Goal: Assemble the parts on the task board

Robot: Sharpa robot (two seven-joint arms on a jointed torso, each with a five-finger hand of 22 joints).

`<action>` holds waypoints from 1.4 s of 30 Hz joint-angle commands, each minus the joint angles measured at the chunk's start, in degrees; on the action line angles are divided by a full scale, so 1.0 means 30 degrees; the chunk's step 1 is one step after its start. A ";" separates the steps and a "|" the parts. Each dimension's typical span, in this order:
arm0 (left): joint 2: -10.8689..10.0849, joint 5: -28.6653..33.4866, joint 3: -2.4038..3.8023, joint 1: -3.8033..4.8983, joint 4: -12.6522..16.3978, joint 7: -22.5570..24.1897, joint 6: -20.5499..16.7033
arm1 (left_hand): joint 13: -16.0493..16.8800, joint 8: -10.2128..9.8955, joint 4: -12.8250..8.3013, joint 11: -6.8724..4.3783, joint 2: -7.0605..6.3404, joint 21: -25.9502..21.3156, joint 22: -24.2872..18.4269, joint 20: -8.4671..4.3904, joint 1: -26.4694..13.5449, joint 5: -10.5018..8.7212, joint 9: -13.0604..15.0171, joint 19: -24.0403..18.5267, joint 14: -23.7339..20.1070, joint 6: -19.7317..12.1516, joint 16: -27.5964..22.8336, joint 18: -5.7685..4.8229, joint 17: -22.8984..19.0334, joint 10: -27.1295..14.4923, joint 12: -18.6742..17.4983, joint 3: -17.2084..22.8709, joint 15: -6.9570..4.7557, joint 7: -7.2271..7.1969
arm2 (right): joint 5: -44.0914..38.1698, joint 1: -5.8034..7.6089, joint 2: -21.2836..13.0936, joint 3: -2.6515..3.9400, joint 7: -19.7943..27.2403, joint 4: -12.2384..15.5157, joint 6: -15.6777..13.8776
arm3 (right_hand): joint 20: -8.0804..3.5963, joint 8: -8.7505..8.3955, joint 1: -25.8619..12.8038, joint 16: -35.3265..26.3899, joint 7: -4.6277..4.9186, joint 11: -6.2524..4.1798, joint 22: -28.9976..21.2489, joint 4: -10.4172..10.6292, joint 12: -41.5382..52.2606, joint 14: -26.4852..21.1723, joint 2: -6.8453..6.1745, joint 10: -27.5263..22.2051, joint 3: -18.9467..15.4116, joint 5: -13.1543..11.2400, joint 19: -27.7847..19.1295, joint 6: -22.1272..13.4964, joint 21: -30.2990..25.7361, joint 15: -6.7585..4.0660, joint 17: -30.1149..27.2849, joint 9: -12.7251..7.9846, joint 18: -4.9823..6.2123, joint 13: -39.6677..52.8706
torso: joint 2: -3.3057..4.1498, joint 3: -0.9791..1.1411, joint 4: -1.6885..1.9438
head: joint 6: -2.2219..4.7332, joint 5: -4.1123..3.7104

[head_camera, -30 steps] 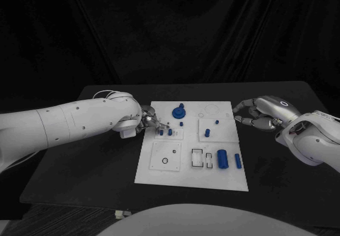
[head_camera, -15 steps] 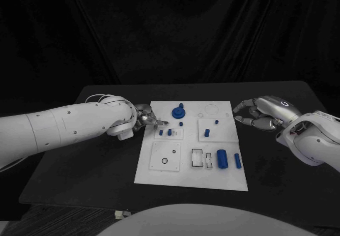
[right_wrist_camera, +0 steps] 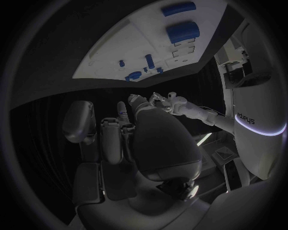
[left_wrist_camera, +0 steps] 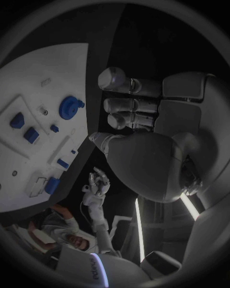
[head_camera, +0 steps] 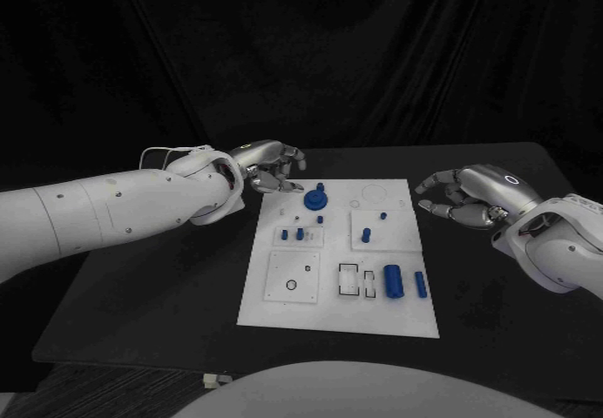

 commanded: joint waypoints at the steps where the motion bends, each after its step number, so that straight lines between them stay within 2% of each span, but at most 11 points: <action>1: 0.0385 -0.6055 0.0005 -0.0094 -0.0297 0.2100 -0.0703 | -0.8623 -0.0388 0.1032 -0.0247 -0.1364 0.2574 0.2872 -0.0070 0.1077 0.0215 -0.4925 0.2608 0.3499 -0.0759 0.1868 -0.0024 -0.0002 -0.8031 -1.0719 0.0909 -0.0434 -0.1814 | 0.0121 0.0035 0.0031 0.0007 0.0384 0.0008 -0.0726 | -0.0003 0.0044 0.0132 -0.0004 -0.0005 0.0139 0.2518 -0.0020 -0.0128 0.1407 -0.0114 0.1968 0.0127 0.0083 -0.0063 0.0125 0.0086 0.0132 0.2580 -0.0013 0.0345 0.4974 | 0.0081 -0.0057 0.0021 | -0.0002 0.0000; 3: 0.0631 -0.6855 0.0004 -0.0228 -0.0503 0.2118 -0.0529 | -1.2540 -0.1418 0.0447 -0.0353 -0.1253 0.3517 0.3181 -0.0193 0.1118 0.0607 -0.8858 0.3690 0.4347 0.0887 0.2073 -0.0275 -0.0716 -0.7411 -1.2239 0.1151 -0.0357 -0.2184 | 0.0158 0.0031 0.0058 0.0007 0.0432 -0.0009 -0.0727 | -0.0003 0.0048 0.0137 0.0010 -0.0007 0.0143 0.2516 -0.0025 -0.0128 0.1411 -0.0113 0.1968 0.0136 0.0100 -0.0064 0.0136 0.0075 0.0135 0.2595 -0.0013 0.0347 0.4974 | 0.0083 -0.0047 0.0029 | -0.0002 -0.0015; 5: 0.0879 -0.7359 0.0004 -0.0369 -0.0714 0.2172 -0.0478 | -1.5294 -0.2686 -0.0136 -0.0499 -0.1307 0.4157 0.3396 -0.0473 0.1090 0.0887 -1.1360 0.4306 0.4873 0.2407 0.2417 -0.0398 -0.1105 -0.7202 -1.3037 0.1290 -0.0740 -0.2355 | 0.0181 0.0028 0.0079 0.0007 0.0460 -0.0027 -0.0717 | -0.0003 0.0048 0.0137 0.0010 -0.0007 0.0143 0.2516 -0.0025 -0.0128 0.1411 -0.0113 0.1968 0.0136 0.0100 -0.0064 0.0136 0.0075 0.0135 0.2595 -0.0013 0.0347 0.4974 | 0.0055 -0.0022 0.0013 | -0.0002 -0.0022; 7: 0.1093 -0.7649 0.0004 -0.0487 -0.0911 0.2234 -0.0484 | -1.6161 -0.3073 -0.0314 -0.0619 -0.1283 0.4200 0.3419 -0.0532 0.1121 0.1037 -1.2051 0.4383 0.4860 0.2974 0.2416 -0.0409 -0.1395 -0.7196 -1.3178 0.1373 -0.0888 -0.2384 | 0.0195 0.0025 0.0100 0.0007 0.0467 -0.0043 -0.0683 | -0.0003 0.0048 0.0137 0.0010 -0.0007 0.0143 0.2516 -0.0025 -0.0128 0.1411 -0.0113 0.1968 0.0136 0.0100 -0.0064 0.0136 0.0075 0.0135 0.2595 -0.0013 0.0347 0.4974 | 0.0058 -0.0007 0.0022 | -0.0002 -0.0044; 8: 0.1224 -0.7778 0.0004 -0.0558 -0.1038 0.2275 -0.0493 | -1.7037 -0.3117 -0.0629 -0.0589 -0.1228 0.4313 0.3462 -0.0571 0.1228 0.1375 -1.2630 0.4492 0.4651 0.4000 0.2145 -0.0441 -0.2138 -0.6939 -1.3169 0.1548 -0.0925 -0.2168 | 0.0201 0.0024 0.0120 0.0007 0.0465 -0.0055 -0.0653 | -0.0003 0.0048 0.0137 0.0010 -0.0007 0.0143 0.2516 -0.0025 -0.0128 0.1411 -0.0113 0.1968 0.0136 0.0100 -0.0064 0.0136 0.0075 0.0135 0.2595 -0.0013 0.0347 0.4974 | 0.0048 0.0003 0.0024 | -0.0002 -0.0043; 10: 0.1453 -0.8046 0.0004 -0.0668 -0.1267 0.2285 -0.0466 | -1.7516 -0.3159 -0.0938 -0.0674 -0.1235 0.4307 0.3466 -0.0587 0.1407 0.1606 -1.3002 0.4504 0.4591 0.4544 0.2213 -0.0437 -0.2397 -0.6682 -1.3022 0.1714 -0.0946 -0.1839 | 0.0208 0.0023 0.0157 0.0006 0.0464 -0.0074 -0.0614 | -0.0003 0.0048 0.0137 0.0010 -0.0007 0.0143 0.2516 -0.0025 -0.0128 0.1411 -0.0113 0.1968 0.0136 0.0100 -0.0064 0.0136 0.0075 0.0135 0.2595 -0.0013 0.0347 0.4974 | 0.0042 0.0003 0.0013 | -0.0002 -0.0060; 13: 0.1791 -0.8441 0.0006 -0.0786 -0.1592 0.2129 -0.0282 | -1.7821 -0.3292 -0.1211 -0.0757 -0.1251 0.4430 0.3503 -0.0618 0.1603 0.1894 -1.3270 0.4578 0.4626 0.4669 0.2374 -0.0460 -0.2439 -0.6581 -1.2953 0.1867 -0.1025 -0.1847 | 0.0215 0.0021 0.0212 0.0006 0.0466 -0.0099 -0.0556 | -0.0001 0.0046 0.0143 -0.0013 -0.0001 0.0144 0.2518 -0.0035 -0.0128 0.1407 -0.0129 0.1968 0.0144 0.0136 -0.0059 0.0140 0.0080 0.0138 0.2569 -0.0018 0.0345 0.4974 | 0.0018 0.0004 0.0019 | -0.0002 -0.0110; 19: 0.2286 -0.8710 0.0007 -0.0909 -0.2023 0.1918 -0.0037 | -1.8196 -0.3277 -0.1369 -0.0642 -0.1260 0.4416 0.3497 -0.0630 0.1401 0.1760 -1.3600 0.4584 0.4529 0.5248 0.2471 -0.0457 -0.2721 -0.5998 -1.2620 0.1944 -0.0967 -0.1750 | 0.0219 0.0019 0.0288 0.0006 0.0466 -0.0143 -0.0476 | -0.0001 0.0046 0.0143 -0.0013 -0.0001 0.0144 0.2518 -0.0035 -0.0128 0.1407 -0.0129 0.1968 0.0144 0.0136 -0.0059 0.0140 0.0080 0.0138 0.2569 -0.0018 0.0345 0.4974 | 0.0007 0.0010 0.0013 | -0.0002 -0.0129; 22: 0.2515 -0.8766 0.0008 -0.0969 -0.2176 0.1840 -0.0029 | -1.8510 -0.3116 -0.1465 -0.0913 -0.1214 0.4534 0.3530 -0.0664 0.1218 0.1755 -1.3839 0.4660 0.4552 0.6119 0.2674 -0.0478 -0.2852 -0.5440 -1.2344 0.2111 -0.1133 -0.1296 | 0.0220 0.0018 0.0296 0.0006 0.0449 -0.0150 -0.0436 | -0.0001 0.0046 0.0143 -0.0013 -0.0001 0.0144 0.2518 -0.0035 -0.0128 0.1407 -0.0129 0.1968 0.0144 0.0136 -0.0059 0.0140 0.0080 0.0138 0.2569 -0.0018 0.0345 0.4974 | 0.0005 0.0009 0.0002 | -0.0002 -0.0123; 32: 0.3152 -0.8813 0.0010 -0.1137 -0.2718 0.1848 0.0251 | -1.9389 -0.3057 -0.1545 -0.1192 -0.1229 0.4774 0.3594 -0.0740 0.0888 0.1717 -1.4350 0.4841 0.4660 0.7388 0.2922 -0.0526 -0.3293 -0.4372 -1.2461 0.2617 -0.1290 -0.1094 | 0.0221 0.0014 0.0296 0.0006 0.0358 -0.0184 -0.0306 | 0.0001 0.0044 0.0138 -0.0025 0.0004 0.0148 0.2507 -0.0037 -0.0128 0.1405 -0.0141 0.1968 0.0150 0.0159 -0.0068 0.0148 0.0035 0.0142 0.2555 -0.0023 0.0352 0.4974 | -0.0004 0.0015 0.0015 | -0.0002 -0.0090; 42: 0.3554 -0.8817 0.0011 -0.1383 -0.3046 0.1911 0.0560 | -1.9773 -0.3313 -0.1466 -0.1181 -0.1370 0.4712 0.3579 -0.0757 0.0540 0.1257 -1.4738 0.4829 0.4605 0.7595 0.3012 -0.0516 -0.3616 -0.3300 -1.2442 0.2796 -0.1290 -0.1064 | 0.0221 0.0004 0.0284 0.0006 0.0337 -0.0181 -0.0282 | 0.0001 0.0044 0.0138 -0.0025 0.0004 0.0148 0.2507 -0.0037 -0.0128 0.1405 -0.0141 0.1968 0.0150 0.0159 -0.0068 0.0148 0.0035 0.0142 0.2555 -0.0023 0.0352 0.4974 | 0.0009 0.0005 0.0014 | -0.0002 -0.0121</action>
